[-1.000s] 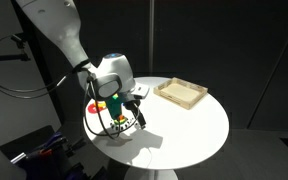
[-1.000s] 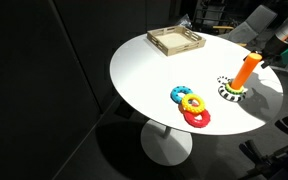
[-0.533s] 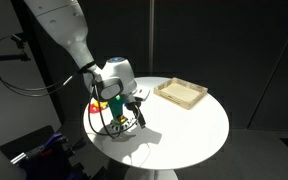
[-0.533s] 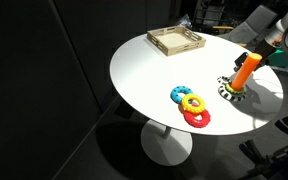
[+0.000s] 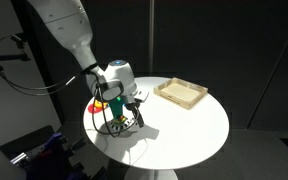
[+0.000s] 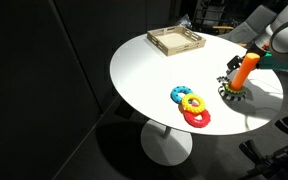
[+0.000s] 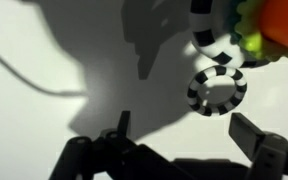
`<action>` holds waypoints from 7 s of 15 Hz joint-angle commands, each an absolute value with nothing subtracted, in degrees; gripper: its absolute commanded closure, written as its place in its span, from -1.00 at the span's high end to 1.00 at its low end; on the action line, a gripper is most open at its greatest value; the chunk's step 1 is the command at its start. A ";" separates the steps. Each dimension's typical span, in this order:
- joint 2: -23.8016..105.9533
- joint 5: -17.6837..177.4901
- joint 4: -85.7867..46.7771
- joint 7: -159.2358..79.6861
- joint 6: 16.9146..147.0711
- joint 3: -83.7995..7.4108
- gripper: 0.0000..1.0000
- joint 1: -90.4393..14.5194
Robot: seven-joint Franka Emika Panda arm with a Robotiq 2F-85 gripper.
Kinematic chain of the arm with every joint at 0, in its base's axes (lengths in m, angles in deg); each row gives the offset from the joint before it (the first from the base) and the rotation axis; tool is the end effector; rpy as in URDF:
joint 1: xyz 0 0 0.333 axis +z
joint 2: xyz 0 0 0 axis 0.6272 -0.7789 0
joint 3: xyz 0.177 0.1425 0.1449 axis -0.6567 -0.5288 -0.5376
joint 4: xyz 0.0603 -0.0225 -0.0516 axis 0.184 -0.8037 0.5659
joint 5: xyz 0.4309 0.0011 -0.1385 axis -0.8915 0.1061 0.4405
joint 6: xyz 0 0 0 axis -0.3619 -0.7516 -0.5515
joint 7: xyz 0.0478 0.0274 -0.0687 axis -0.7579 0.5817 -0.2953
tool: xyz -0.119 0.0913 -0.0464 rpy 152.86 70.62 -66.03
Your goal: Pick up the white and black striped ring and place it on the ring stacking stand
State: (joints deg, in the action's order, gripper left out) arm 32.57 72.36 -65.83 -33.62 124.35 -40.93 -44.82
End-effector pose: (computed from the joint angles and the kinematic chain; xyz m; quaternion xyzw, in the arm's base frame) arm 0.5086 -0.0727 0.0060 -0.9745 0.1926 -0.1152 0.0060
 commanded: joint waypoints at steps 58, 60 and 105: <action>55.42 72.00 -67.53 -45.19 103.59 -40.68 -0.17 -41.95; 58.91 70.62 -68.20 -46.85 99.56 -40.99 -0.17 -41.62; 64.63 68.42 -75.64 -53.13 101.57 -41.16 -0.17 -36.54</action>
State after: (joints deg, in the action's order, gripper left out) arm 63.93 70.18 -75.79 -51.37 101.29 -41.30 -36.97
